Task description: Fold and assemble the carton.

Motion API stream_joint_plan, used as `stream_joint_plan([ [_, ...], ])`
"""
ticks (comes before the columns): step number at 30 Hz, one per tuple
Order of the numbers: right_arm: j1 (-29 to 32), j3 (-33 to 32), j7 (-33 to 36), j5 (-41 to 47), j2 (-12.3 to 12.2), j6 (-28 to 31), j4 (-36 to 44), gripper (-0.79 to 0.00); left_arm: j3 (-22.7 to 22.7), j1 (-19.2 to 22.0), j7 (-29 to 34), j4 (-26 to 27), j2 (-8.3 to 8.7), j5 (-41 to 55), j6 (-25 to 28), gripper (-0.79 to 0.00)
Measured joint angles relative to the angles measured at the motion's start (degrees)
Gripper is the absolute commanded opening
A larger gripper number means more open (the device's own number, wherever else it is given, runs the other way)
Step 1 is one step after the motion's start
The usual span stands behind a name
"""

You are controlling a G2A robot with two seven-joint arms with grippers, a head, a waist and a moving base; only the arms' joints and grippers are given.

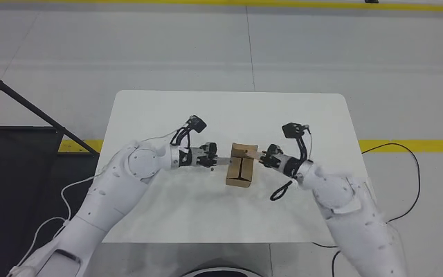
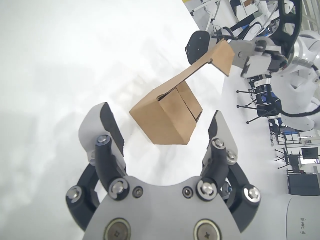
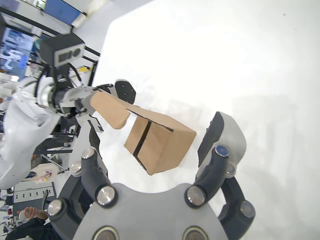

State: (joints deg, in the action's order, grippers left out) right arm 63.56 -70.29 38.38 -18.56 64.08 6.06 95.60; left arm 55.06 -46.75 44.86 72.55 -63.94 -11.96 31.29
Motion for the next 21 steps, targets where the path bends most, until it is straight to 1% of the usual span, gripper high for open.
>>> stream_joint_plan([
  [3,0.03,-1.53,-2.73,5.55,0.11,7.21,-2.75,0.0,1.22,-0.77,-1.49,0.18,0.26,0.47,2.12,-0.034],
  [6,-1.13,-1.72,-3.23,10.44,0.34,12.5,-6.47,0.0,2.22,-1.49,-3.1,0.17,0.41,1.4,3.87,-0.034],
  [9,-3.38,-0.49,-0.7,13.91,0.64,14.41,-10.07,0.0,2.94,-2.17,-5.31,0.19,0.5,0.91,5.03,-0.018],
  [11,-5.01,0.36,1.31,15.25,0.8,14.51,-12.09,0.0,3.2,-2.55,-6.41,0.07,0.52,0.63,5.14,-0.022],
  [12,-6.03,0.92,2.4,15.59,0.9,14.41,-13.29,-0.025,3.29,-2.7,-6.81,-0.04,0.51,0.56,5.15,-0.025],
  [13,-6.72,1.32,3.13,15.79,0.98,14.36,-14.06,-0.08,3.32,-2.76,-6.97,-0.13,0.51,0.57,5.18,-0.018],
  [14,-7.31,1.65,3.64,16.05,1.05,14.4,-14.72,-0.379,3.34,-2.78,-7.08,-0.22,0.49,0.62,5.21,-0.022],
  [15,-7.95,2.1,4.42,16.27,1.12,14.42,-15.53,-0.425,3.36,-2.77,-7.2,-0.36,0.47,0.69,5.26,-0.018],
  [16,-8.37,2.35,4.88,16.34,1.17,14.38,-16.07,-0.437,3.36,-2.75,-7.27,-0.44,0.45,0.7,5.28,-0.012],
  [21,-9.54,3.21,6.33,18.18,1.39,15.2,-17.67,-0.431,3.11,-2.52,-6.95,-0.84,0.33,0.67,5.3,-0.028],
])
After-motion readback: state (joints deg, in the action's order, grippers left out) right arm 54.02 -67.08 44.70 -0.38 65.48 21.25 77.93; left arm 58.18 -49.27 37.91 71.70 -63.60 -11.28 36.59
